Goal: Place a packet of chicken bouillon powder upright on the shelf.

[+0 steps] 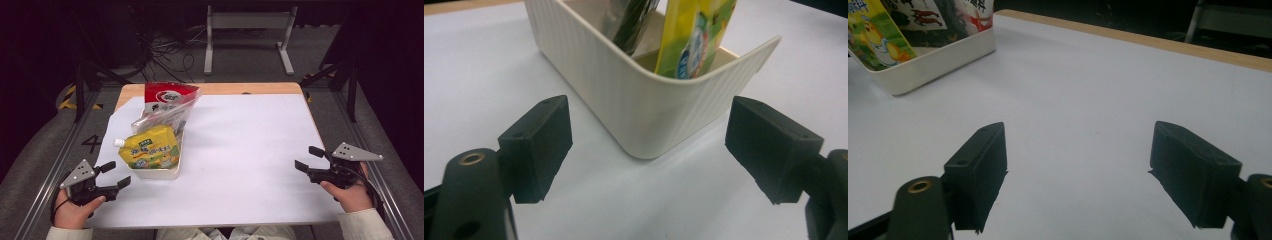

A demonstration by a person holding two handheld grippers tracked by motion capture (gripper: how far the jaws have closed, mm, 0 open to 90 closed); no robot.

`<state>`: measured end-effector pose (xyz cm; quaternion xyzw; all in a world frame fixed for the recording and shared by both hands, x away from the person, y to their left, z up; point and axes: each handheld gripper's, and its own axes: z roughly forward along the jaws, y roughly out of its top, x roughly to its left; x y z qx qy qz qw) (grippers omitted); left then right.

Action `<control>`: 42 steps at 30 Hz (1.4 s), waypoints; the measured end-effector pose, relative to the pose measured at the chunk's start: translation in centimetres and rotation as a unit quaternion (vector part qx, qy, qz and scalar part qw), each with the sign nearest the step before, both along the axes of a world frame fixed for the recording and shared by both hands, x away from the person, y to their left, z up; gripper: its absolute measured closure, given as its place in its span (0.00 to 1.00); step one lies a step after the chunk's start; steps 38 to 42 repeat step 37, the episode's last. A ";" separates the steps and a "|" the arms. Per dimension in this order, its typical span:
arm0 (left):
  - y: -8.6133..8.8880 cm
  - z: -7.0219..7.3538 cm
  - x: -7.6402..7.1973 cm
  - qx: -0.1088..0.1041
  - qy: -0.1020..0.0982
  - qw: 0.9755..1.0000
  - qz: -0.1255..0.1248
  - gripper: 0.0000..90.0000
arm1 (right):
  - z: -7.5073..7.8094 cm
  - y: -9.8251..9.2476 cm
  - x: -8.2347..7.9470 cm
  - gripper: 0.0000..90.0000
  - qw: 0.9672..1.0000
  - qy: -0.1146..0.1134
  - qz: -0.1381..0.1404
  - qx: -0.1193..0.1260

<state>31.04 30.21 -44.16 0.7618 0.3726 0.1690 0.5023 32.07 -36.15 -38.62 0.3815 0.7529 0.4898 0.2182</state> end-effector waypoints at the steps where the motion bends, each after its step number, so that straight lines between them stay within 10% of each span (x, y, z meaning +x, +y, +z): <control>1: -0.1 -0.2 0.1 0.001 0.001 1.000 0.003 0.21 | -0.2 -0.1 0.0 0.24 1.000 0.002 -0.003 0.000; 22: -1.4 -2.6 1.3 0.040 0.030 0.998 0.024 0.21 | -5.5 -0.5 0.9 0.20 0.998 0.048 -0.028 -0.022; 34: -1.7 -2.6 1.4 0.058 0.035 0.997 0.022 0.21 | -6.1 -0.4 1.0 0.19 0.997 0.065 -0.033 -0.034; 37: -1.8 -2.6 1.6 0.061 0.041 0.997 0.027 0.21 | -6.3 -0.5 1.0 0.19 0.991 0.118 -0.063 -0.019; 42: -1.8 -2.6 1.6 0.061 0.041 0.997 0.027 0.21 | -6.3 -0.5 1.0 0.19 0.991 0.118 -0.063 -0.019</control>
